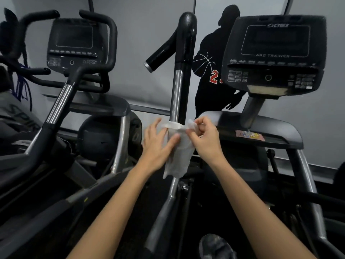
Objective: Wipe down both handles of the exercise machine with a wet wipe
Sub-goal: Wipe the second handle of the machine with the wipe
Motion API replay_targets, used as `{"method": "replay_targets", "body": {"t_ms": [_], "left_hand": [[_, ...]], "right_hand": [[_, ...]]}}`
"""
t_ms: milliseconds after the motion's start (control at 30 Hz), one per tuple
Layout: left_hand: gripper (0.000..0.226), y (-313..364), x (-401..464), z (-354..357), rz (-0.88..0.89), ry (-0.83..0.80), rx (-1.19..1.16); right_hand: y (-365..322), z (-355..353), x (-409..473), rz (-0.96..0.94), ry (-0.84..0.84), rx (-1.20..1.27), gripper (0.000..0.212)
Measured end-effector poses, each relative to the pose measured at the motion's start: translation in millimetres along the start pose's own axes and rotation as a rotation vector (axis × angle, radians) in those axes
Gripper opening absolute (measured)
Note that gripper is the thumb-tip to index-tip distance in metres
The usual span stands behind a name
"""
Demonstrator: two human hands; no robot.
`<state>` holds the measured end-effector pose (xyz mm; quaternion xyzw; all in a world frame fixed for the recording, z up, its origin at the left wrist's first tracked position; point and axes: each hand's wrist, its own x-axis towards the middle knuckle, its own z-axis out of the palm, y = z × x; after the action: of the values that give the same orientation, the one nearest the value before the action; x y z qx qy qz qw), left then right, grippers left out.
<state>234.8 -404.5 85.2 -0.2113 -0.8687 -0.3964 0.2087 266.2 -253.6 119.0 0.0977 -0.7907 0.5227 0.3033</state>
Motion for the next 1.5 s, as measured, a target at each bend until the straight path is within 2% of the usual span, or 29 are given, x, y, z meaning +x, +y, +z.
{"method": "replay_targets", "body": {"t_ms": [100,167,233,300,333,433,500,633,667,700,733,833,967,1067,1233,1367,1500], "left_hand": [[0.075,11,-10,23,-0.101,-0.083,-0.293],[0.065,16,-12,36,-0.157,-0.033,-0.554],[0.047,16,-11,45,-0.204,0.060,-0.599],[0.040,13,-10,52,-0.220,0.136,-0.541],[0.039,12,-8,54,-0.224,0.154,-0.527],[0.037,20,6,50,-0.239,0.213,-0.541],[0.042,31,22,41,-0.213,0.242,-0.541],[0.037,50,52,19,-0.117,0.254,-0.494],[0.035,53,57,16,-0.103,0.251,-0.499],[0.035,54,61,13,-0.092,0.242,-0.501],[0.038,53,61,13,-0.085,0.229,-0.504],[0.053,37,49,25,-0.109,0.193,-0.521],[0.038,26,27,37,-0.172,0.169,-0.615],[0.033,32,36,33,-0.176,0.223,-0.563],[0.056,61,84,10,-0.119,0.283,-0.570],[0.043,82,114,-11,-0.102,0.265,-0.746],[0.033,62,89,4,-0.103,0.180,-0.744]], "right_hand": [[1,-4,5,0.121,-0.090,0.099,0.024],[2,-8,10,0.238,-0.103,0.271,0.031],[9,-10,15,0.347,-0.042,0.390,0.033],[24,-12,17,0.429,-0.042,0.268,0.034],[33,-10,15,0.460,-0.113,0.158,0.034],[55,0,-2,0.422,-0.540,-0.203,0.029],[57,8,-9,0.367,-0.716,-0.344,0.027],[53,20,-3,0.389,-0.778,-0.372,0.026],[53,23,-1,0.379,-0.809,-0.377,0.036],[54,25,1,0.376,-0.814,-0.344,0.048],[51,26,0,0.384,-0.805,-0.273,0.049],[55,32,-7,0.376,-0.735,-0.134,0.026],[60,36,-10,0.368,-0.707,-0.069,0.020],[61,38,-9,0.363,-0.687,-0.079,0.021],[62,40,-8,0.371,-0.683,-0.107,0.017],[64,37,-6,0.382,-0.722,-0.106,0.016],[63,37,-6,0.399,-0.732,-0.112,0.019]]}}
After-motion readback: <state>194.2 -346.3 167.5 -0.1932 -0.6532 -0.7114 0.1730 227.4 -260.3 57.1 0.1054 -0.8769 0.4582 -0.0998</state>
